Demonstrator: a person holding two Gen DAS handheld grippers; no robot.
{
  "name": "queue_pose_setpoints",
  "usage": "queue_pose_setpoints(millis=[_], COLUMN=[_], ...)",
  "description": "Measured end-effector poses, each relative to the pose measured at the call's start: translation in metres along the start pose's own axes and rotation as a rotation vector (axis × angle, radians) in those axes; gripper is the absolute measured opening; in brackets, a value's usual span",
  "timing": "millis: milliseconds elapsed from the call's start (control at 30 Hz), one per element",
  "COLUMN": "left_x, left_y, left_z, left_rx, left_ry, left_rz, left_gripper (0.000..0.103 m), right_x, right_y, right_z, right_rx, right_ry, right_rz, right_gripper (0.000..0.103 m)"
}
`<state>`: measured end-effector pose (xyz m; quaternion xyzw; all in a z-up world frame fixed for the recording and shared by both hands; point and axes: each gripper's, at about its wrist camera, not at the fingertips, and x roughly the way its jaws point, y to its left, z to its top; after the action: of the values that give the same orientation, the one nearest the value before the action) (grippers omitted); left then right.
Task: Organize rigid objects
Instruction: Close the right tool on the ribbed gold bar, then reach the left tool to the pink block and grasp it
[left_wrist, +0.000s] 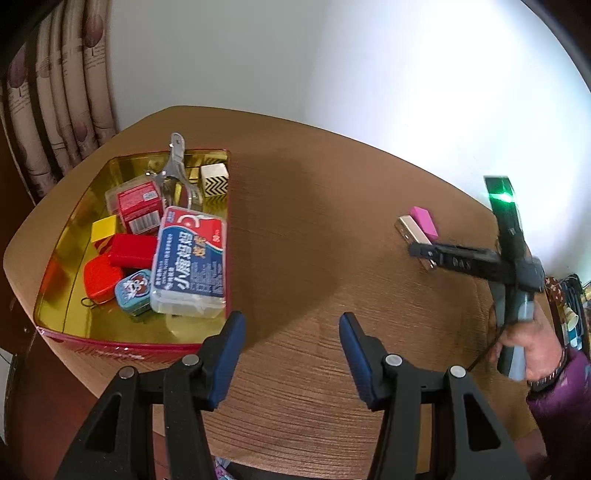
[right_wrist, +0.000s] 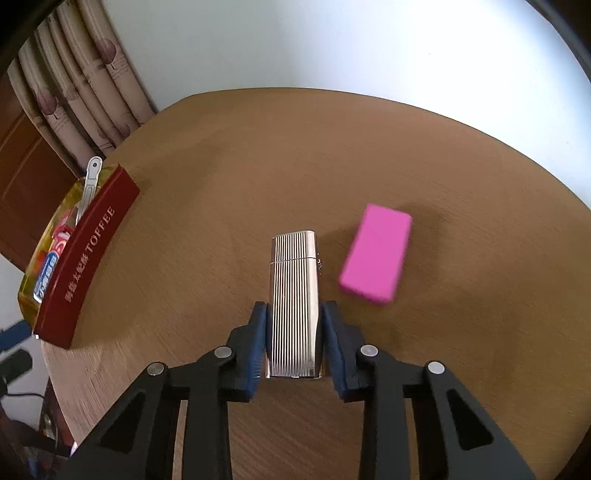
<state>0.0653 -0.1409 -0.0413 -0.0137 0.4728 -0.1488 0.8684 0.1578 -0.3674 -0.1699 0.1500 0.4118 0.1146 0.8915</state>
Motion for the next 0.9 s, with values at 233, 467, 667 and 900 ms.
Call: queue_pose_setpoints(millis=[233,467,667,900], left_x=[0.013,0.054,0.109,0.159], left_y=[-0.030,-0.098,-0.149,-0.196], left_z=[0.022,0.067,0.100,0.124], left_rx=[0.063,0.146,0.100,0.058], left_ry=[-0.008,0.059,0.200,0.302], left_rz=[-0.034,-0.214,-0.291,-0.224], left_gripper=[0.054,0.054,0.054,0.056], right_x=[-0.052,-0.099,-0.111,-0.114], right_y=[-0.048,-0.117,-0.138,-0.147], right_z=[-0.059,-0.117,-0.132,-0.133], right_rx=[0.133,0.261,0.294,0.341], right_ry=[-0.072,-0.117,-0.150,-0.180], right_rz=[-0.024,-0.133,-0.130,-0.057], right_gripper=[0.028,0.028,0.028,0.028])
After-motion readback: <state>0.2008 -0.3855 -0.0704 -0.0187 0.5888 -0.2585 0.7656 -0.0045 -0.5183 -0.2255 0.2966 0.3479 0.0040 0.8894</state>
